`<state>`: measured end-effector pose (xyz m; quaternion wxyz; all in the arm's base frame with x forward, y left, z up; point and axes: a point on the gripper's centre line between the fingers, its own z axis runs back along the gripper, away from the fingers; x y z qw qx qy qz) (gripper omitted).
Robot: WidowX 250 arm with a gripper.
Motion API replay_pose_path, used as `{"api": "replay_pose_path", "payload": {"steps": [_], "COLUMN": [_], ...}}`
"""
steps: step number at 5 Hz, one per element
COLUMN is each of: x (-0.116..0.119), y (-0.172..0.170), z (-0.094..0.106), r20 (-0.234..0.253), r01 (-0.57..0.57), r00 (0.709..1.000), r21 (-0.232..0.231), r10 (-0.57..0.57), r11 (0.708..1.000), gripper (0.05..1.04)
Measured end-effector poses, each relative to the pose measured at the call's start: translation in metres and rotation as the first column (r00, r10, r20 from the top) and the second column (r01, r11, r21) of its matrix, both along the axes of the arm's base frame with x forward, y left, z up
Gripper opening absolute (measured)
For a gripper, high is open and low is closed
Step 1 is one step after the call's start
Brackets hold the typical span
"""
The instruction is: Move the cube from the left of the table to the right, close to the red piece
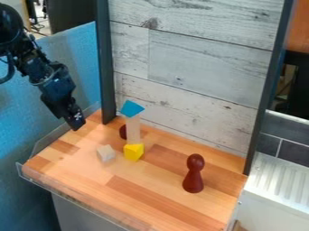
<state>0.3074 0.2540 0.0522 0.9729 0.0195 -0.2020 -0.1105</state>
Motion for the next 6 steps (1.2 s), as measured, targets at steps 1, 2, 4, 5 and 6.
{"api": "replay_pose_path", "payload": {"steps": [1, 2, 4, 5, 6], "x": [-0.003, -0.004, 0.006, 0.012, 0.02], "y": [-0.004, -0.008, -0.001, 0.003, -0.002], "z": [-0.015, -0.021, -0.061, -0.077, -0.089], "r20": [-0.027, -0.024, -0.023, -0.013, -0.018], "r01": [0.0, 0.036, 0.104, 0.123, 0.154], "r00": [1.0, 0.999, 0.994, 0.992, 0.988], "r21": [-0.033, -0.03, -0.021, -0.022, -0.034], "r10": [-0.001, -0.037, -0.104, -0.123, -0.154], "r11": [0.999, 0.999, 0.994, 0.992, 0.988], "gripper": [1.0, 1.0, 1.0, 1.0, 1.0]}}
